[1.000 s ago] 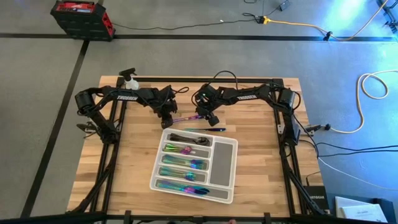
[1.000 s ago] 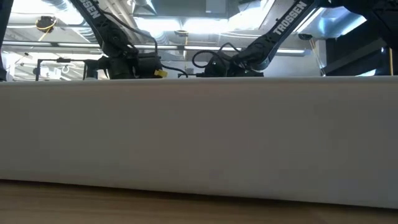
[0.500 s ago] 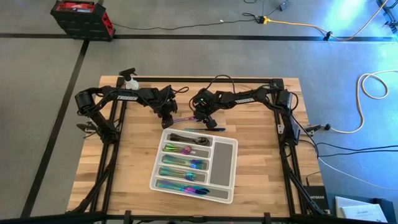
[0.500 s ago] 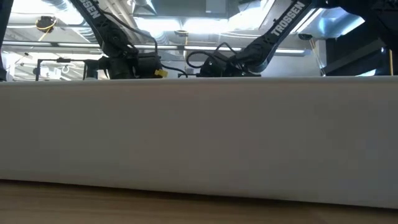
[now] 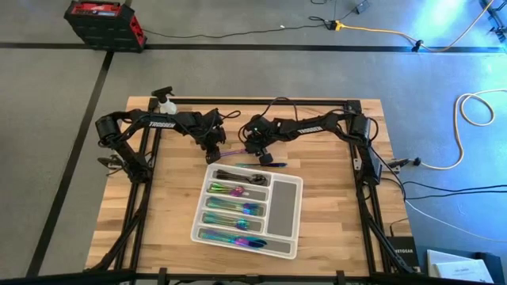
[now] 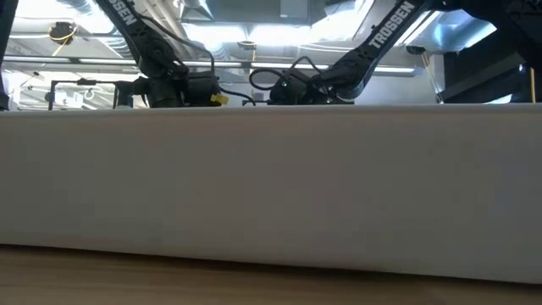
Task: Sort silverware
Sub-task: Put the purple knife into the white silverware tray
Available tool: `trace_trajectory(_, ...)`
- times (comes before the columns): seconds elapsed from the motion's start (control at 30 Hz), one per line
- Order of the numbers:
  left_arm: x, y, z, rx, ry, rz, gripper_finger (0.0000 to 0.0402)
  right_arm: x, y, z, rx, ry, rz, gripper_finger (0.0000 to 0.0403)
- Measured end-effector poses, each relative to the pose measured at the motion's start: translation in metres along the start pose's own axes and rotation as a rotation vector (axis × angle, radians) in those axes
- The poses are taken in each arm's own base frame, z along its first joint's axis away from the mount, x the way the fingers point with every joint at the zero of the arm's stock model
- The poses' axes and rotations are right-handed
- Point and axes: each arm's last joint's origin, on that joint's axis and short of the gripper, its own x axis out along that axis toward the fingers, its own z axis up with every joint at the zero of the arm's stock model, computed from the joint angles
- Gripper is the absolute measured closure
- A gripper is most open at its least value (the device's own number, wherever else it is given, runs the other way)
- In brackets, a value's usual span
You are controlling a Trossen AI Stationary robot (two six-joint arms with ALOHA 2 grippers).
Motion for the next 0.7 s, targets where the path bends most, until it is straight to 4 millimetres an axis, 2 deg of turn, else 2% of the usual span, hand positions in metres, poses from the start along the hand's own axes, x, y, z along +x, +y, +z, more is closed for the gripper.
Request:
trace_trajectory(0.3, -0.0001, -0.0004, 0.0002, 0.001, -0.003, -0.013, 0.0340, 0.0001, -0.0001, -0.0011, 0.003, 0.018, -0.005, 0.0392)
trace_trajectory(0.7, -0.0001, -0.0005, 0.0008, 0.021, -0.010, -0.015, 0.0340, -0.0001, -0.0007, -0.0020, 0.006, 0.032, -0.015, 0.0402)
